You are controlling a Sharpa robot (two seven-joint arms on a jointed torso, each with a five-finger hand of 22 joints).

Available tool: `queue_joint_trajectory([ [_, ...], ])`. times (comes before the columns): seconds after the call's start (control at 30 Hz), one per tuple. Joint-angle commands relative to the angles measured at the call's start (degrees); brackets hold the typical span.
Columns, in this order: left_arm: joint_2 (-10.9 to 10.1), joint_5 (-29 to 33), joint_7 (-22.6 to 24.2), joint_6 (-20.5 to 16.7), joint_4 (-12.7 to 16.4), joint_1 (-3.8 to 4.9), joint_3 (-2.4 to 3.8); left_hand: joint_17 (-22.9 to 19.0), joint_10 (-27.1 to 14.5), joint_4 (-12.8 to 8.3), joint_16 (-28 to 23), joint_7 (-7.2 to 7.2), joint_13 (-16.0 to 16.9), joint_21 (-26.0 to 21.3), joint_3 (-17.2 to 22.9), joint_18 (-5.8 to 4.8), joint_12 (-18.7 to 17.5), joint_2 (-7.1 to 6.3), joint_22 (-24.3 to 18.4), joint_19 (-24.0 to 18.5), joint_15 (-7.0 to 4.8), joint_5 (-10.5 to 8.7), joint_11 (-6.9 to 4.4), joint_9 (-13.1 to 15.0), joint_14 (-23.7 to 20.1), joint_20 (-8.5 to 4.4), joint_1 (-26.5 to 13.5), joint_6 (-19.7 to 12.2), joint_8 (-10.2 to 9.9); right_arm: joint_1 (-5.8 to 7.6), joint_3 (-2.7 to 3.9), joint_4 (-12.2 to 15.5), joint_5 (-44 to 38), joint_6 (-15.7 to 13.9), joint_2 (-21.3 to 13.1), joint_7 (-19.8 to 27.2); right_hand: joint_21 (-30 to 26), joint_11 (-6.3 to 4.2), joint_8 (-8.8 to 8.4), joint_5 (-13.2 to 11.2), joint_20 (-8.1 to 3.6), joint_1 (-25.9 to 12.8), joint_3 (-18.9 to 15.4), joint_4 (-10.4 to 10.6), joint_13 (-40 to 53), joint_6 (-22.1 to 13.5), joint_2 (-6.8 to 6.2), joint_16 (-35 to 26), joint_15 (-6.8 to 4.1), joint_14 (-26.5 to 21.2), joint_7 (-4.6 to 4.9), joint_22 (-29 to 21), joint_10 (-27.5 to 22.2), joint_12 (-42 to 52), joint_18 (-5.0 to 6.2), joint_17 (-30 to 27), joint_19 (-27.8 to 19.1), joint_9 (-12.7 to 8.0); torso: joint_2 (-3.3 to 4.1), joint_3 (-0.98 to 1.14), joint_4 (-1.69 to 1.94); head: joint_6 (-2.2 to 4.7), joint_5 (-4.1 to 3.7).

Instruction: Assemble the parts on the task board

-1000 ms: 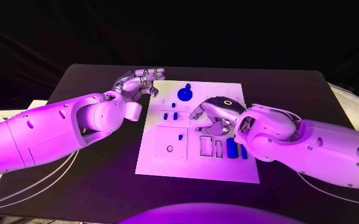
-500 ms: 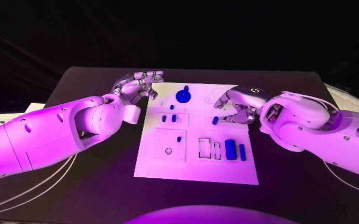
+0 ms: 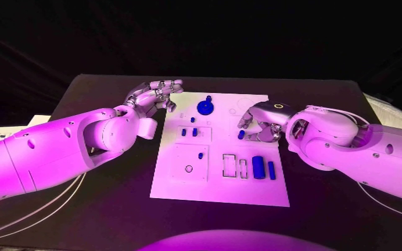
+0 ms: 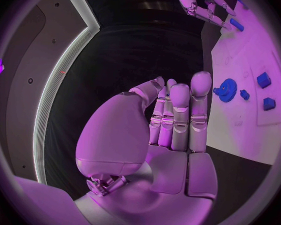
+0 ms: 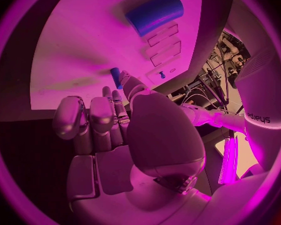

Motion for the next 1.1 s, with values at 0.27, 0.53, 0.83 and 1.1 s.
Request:
queue_joint_trajectory([
  [0.27,0.00,-0.35,0.17,1.20,0.09,-0.01,0.03,-0.06,-0.33,-0.11,-0.01,0.32,0.06,-0.13,-0.19,0.41,0.03,-0.05,-0.06,-0.30,0.00,0.36,0.04,-0.07,-0.57,-0.08,0.63,-0.21,-0.01,-0.52,-0.08,-1.10,-1.07,2.33,1.42,0.23,0.44,-0.49,0.80,-1.95,-0.43,1.25,3.16,0.40,-0.15,3.37,2.23,0.49,-0.42,0.98,0.40,0.87,4.01,1.19,0.53,0.52,0.86,0.38,0.01,-0.04,0.00,-0.28,0.13],
  [0.53,-0.03,-0.35,0.12,1.24,0.10,-0.01,0.03,-0.06,-0.33,-0.11,-0.01,0.32,0.06,-0.13,-0.19,0.41,0.03,-0.05,-0.06,-0.30,0.00,0.36,0.04,-0.07,-0.57,-0.08,0.63,-0.21,-0.01,-0.60,-0.09,-1.51,-1.03,0.62,1.90,-0.07,1.76,-1.21,1.53,-2.73,-0.94,1.68,5.92,0.66,-0.06,6.16,3.30,2.14,-1.00,1.46,0.26,2.78,7.28,1.38,0.13,2.21,1.97,0.77,-0.04,-0.03,-0.02,-0.35,0.18],
  [0.83,0.02,-0.35,0.02,1.38,0.03,-0.01,0.03,-0.21,-0.38,-0.15,-0.03,0.32,0.12,-0.27,-0.27,0.43,0.17,0.02,-0.14,-0.35,0.02,0.35,0.05,-0.06,-0.67,-0.06,0.66,-0.18,0.04,-0.65,-0.09,-1.11,-1.82,-7.35,1.51,-1.06,3.35,-1.89,2.35,-5.31,-1.52,2.07,10.13,0.42,0.17,8.29,4.69,3.74,-1.57,1.82,-0.09,4.96,10.72,1.08,-0.32,3.72,3.15,1.40,-0.04,-0.03,0.11,-0.41,-0.03],
  [1.1,-0.03,-0.35,-0.04,1.36,-0.16,-0.01,0.03,-0.23,-0.39,-0.16,-0.04,0.32,0.12,-0.29,-0.28,0.43,0.19,0.03,-0.15,-0.36,0.02,0.35,0.05,-0.06,-0.68,-0.05,0.66,-0.17,0.05,-0.20,0.16,3.23,2.48,-9.56,-1.44,-0.92,3.58,-1.90,2.35,-5.43,-1.56,1.54,10.64,0.52,0.13,8.34,4.04,3.91,-1.58,1.81,-0.11,5.28,10.86,0.64,-0.38,3.84,3.28,1.51,-0.11,-0.03,-0.18,-0.23,0.11],
])
